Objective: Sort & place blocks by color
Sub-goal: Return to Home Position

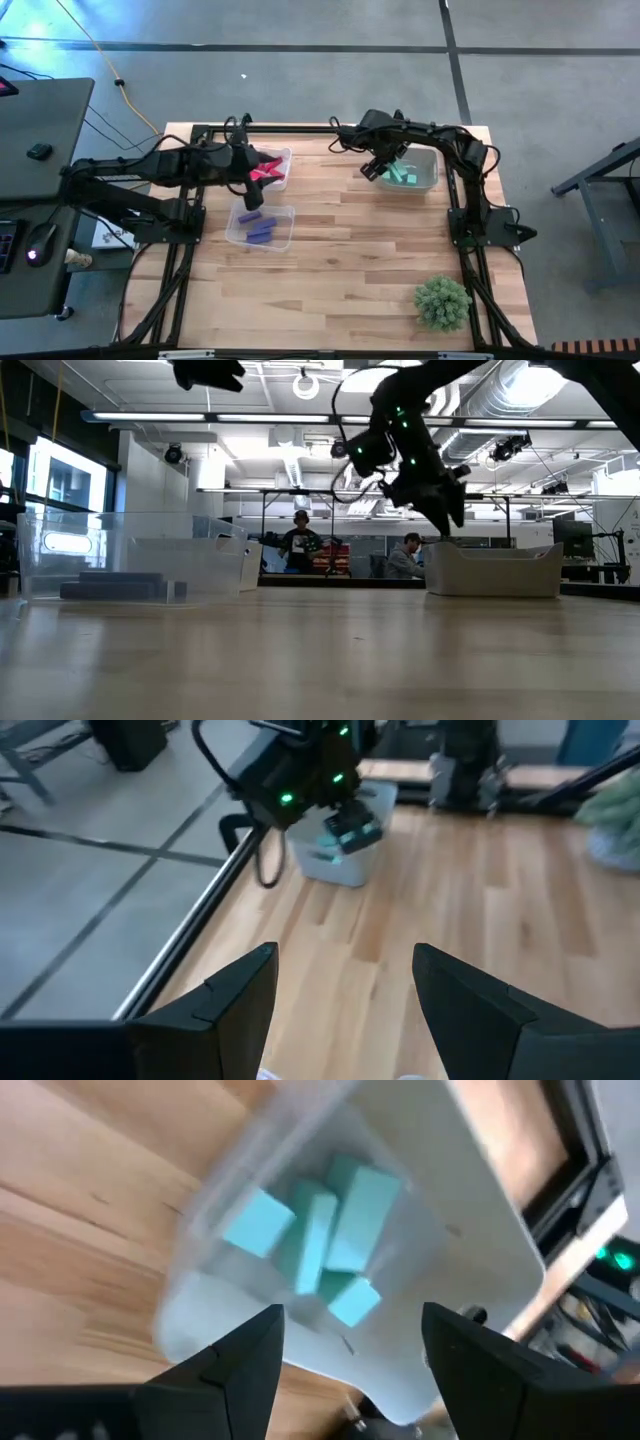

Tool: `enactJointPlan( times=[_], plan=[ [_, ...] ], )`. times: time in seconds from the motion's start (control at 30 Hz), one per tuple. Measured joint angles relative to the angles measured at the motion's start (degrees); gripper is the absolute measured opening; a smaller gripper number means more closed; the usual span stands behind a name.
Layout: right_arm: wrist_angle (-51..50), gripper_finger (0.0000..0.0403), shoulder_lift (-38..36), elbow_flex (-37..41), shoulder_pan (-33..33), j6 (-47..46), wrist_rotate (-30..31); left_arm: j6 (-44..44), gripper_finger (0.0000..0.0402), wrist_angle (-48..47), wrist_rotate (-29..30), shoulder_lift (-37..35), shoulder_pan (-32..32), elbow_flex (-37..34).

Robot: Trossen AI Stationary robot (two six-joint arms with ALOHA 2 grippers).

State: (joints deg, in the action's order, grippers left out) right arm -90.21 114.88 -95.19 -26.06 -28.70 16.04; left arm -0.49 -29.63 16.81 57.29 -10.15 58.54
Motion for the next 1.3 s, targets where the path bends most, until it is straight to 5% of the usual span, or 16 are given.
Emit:
enactJointPlan(
  times=[0.37, 0.77, 1.3],
  plan=[
    [1.23, 0.0227, -1.39, -15.43, 5.73, -1.12, -1.52, -6.86, 0.0223, 0.60, -6.47, -9.12, 0.07, -0.65],
    [11.93, 0.0227, -1.45, -34.55, 11.35, 1.91, -1.46, -10.84, 0.0223, 6.86, -7.05, -24.17, 0.11, -17.58],
    [23.67, 0.0227, -2.13, -39.86, 15.47, 9.52, 0.45, -11.56, 0.0223, 13.92, -7.16, -46.71, 0.13, -36.39]
  ],
)
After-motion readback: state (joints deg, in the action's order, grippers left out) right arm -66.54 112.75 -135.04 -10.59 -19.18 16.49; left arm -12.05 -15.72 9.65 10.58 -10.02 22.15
